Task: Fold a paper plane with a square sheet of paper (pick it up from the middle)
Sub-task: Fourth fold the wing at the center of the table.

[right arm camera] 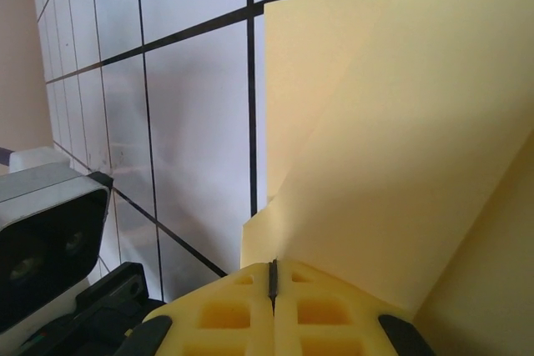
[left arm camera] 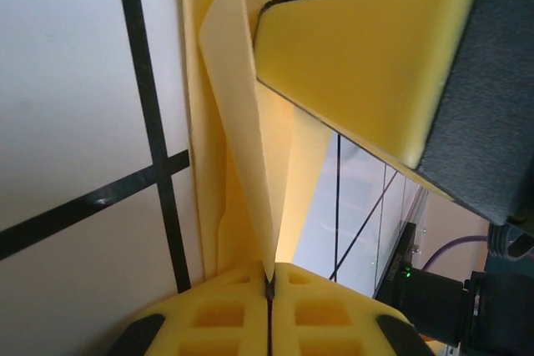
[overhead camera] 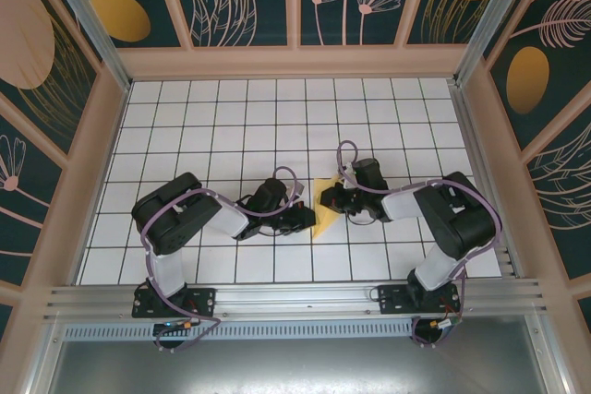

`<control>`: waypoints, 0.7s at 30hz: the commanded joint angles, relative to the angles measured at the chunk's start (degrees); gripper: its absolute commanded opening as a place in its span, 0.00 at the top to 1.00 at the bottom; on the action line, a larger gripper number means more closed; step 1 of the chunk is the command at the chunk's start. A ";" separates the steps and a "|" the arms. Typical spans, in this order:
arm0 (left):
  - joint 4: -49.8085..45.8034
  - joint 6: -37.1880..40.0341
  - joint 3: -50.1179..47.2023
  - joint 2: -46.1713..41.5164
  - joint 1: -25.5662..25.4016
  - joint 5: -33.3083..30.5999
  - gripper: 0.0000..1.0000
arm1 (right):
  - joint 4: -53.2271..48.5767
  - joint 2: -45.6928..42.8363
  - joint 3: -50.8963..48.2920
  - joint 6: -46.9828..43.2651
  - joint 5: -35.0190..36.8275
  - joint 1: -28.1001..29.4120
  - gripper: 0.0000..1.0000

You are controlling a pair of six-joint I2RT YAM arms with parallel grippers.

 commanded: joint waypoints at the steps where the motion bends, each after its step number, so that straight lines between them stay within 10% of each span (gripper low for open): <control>1: -1.24 -0.06 -0.61 1.49 -0.20 -0.22 0.86 | -2.04 1.76 1.11 -1.82 2.36 0.06 0.95; 21: -14.24 5.39 0.85 -5.98 -0.20 -5.39 0.71 | -3.00 2.95 0.41 -2.35 2.60 0.05 0.95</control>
